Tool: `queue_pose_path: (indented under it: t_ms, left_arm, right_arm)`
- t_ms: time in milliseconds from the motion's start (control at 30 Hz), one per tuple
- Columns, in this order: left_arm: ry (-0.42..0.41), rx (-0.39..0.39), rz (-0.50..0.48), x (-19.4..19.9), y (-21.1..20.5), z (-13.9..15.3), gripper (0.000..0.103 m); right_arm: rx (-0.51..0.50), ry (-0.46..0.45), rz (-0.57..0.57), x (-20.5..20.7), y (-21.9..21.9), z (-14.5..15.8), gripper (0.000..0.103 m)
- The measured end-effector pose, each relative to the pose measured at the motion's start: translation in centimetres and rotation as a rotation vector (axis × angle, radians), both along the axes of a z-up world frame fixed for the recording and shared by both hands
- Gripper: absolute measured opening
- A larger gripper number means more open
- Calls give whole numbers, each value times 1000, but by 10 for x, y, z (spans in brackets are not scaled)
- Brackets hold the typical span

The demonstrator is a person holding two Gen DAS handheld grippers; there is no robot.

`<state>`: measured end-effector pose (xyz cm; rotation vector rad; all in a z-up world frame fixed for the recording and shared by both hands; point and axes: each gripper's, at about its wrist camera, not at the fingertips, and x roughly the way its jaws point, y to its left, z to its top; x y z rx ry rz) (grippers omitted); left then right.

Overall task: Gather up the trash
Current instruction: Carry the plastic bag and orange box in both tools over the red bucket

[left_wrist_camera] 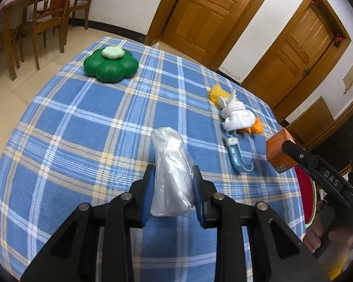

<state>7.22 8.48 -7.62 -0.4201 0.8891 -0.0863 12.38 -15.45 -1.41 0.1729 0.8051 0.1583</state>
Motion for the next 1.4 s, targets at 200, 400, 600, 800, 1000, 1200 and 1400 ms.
queue_pose_path:
  t_ms: [200, 400, 600, 800, 1000, 1200, 1400]
  left_arm:
    - [-13, 0, -29, -4, -13, 10, 30]
    - [-18, -11, -77, -7, -32, 18, 30]
    - [-18, -23, -127, -9, -55, 25, 30]
    - [-25, -12, -176, -11, -80, 33, 30]
    - [-28, 4, -230, -9, -109, 39, 30]
    - [-34, 19, -284, -9, -138, 44, 30]
    - [-47, 34, -336, -6, -165, 49, 30]
  right_arm:
    - [14, -17, -39, -24, -25, 10, 56]
    - [22, -38, -84, -45, -53, 19, 56]
    - [36, -62, -141, -65, -85, 27, 56]
    - [57, -76, -195, -80, -116, 28, 57]
    - [82, -79, -250, -92, -146, 25, 57]
    - [98, -81, -302, -101, -171, 20, 57]
    - [104, -80, -339, -106, -193, 16, 57]
